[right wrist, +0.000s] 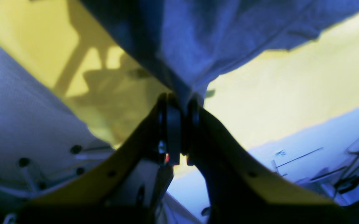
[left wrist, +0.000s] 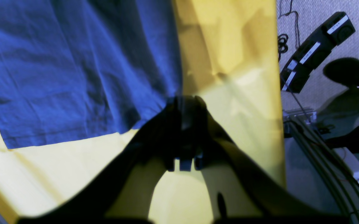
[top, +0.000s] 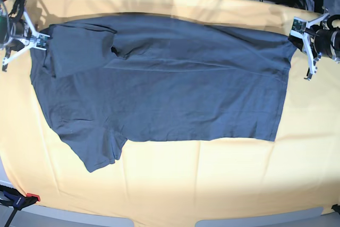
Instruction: Fold the T-shirt properly
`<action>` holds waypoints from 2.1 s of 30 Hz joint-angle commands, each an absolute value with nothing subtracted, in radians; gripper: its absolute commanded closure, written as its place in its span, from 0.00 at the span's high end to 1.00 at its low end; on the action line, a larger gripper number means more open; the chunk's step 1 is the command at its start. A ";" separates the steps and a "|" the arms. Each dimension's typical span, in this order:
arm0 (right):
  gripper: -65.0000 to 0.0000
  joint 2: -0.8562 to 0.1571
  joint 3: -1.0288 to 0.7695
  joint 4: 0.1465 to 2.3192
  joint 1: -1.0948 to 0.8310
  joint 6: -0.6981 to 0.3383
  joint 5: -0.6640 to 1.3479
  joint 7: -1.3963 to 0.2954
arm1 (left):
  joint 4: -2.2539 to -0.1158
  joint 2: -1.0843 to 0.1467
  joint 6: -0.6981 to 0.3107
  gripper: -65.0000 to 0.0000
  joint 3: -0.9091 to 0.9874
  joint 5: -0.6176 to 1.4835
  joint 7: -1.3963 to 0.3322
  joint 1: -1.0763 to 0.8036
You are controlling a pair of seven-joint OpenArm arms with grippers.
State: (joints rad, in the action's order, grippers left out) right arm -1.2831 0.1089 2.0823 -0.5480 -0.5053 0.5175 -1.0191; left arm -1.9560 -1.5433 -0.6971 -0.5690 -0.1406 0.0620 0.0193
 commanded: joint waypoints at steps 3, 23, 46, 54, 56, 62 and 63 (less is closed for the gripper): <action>0.00 -1.350 0.096 2.092 -0.540 -0.508 0.626 -1.039 | -1.968 -1.553 -0.698 0.00 -0.557 -0.096 0.109 0.010; 0.00 -1.358 0.096 2.092 -0.646 -0.532 0.561 -1.100 | -1.984 -1.553 -0.698 0.00 -0.557 -0.213 0.113 -0.133; 0.57 -1.358 0.096 2.093 -0.646 -0.456 0.606 -1.122 | -2.020 -1.553 -0.698 0.52 -0.557 -0.071 0.002 -0.132; 0.57 -1.358 0.096 2.139 -0.639 -0.387 0.476 -1.100 | -2.055 -1.553 -0.698 0.53 -0.557 0.236 -0.231 0.001; 0.57 -1.358 0.096 2.164 -0.631 -0.351 0.443 -1.100 | -2.054 -1.553 -0.698 0.53 -0.557 0.377 -0.278 0.089; 0.57 -1.358 0.096 2.192 -0.632 -0.165 0.195 -1.085 | -1.937 -1.549 -0.698 0.53 -0.557 0.780 -0.490 0.344; 0.57 -1.358 0.096 2.191 -0.632 -0.129 0.141 -1.086 | -1.883 -1.515 -0.691 0.53 -0.557 0.807 -0.499 0.374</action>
